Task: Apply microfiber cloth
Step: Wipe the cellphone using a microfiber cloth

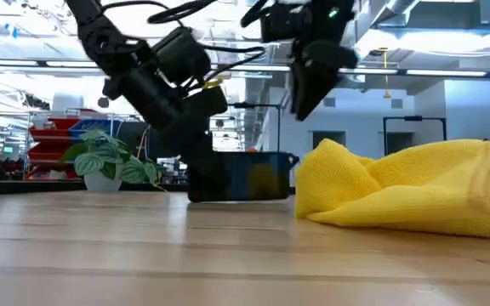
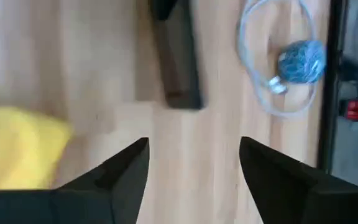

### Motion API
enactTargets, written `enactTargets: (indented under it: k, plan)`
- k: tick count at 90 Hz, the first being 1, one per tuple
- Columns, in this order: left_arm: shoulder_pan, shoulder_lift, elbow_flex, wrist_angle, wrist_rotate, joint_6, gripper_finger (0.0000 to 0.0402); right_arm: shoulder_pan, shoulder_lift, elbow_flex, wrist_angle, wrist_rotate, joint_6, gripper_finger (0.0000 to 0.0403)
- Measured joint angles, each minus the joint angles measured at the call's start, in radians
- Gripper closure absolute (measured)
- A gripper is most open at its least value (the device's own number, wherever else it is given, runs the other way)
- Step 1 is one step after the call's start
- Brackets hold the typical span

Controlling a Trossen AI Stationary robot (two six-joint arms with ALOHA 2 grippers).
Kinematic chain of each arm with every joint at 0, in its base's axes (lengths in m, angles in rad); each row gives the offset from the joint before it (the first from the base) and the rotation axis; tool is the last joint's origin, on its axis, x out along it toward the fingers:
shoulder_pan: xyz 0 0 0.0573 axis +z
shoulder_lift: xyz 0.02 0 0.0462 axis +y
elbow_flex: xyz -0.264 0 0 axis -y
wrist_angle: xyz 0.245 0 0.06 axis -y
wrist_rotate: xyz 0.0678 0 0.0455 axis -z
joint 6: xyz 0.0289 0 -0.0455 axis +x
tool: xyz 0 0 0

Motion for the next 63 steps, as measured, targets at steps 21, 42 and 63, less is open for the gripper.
enactTargets:
  k: [21, 42, 63]
  plan:
    - [0.071, -0.003, -0.258, 0.587, 0.213, -0.202, 0.0401, 0.137, -0.228, -0.366, 0.294, 0.015, 0.320, 0.0194]
    - [0.039, -0.005, -0.352, 0.793, 0.180, -0.341, 0.0401, 0.278, -0.310, -0.635, 0.776, 0.003, 0.559, 0.0212]
    - [-0.052, -0.005, -0.352, 0.780, 0.065, -0.323, 0.0401, 0.403, -0.161, -0.697, 1.000, 0.142, 0.497, 0.0191]
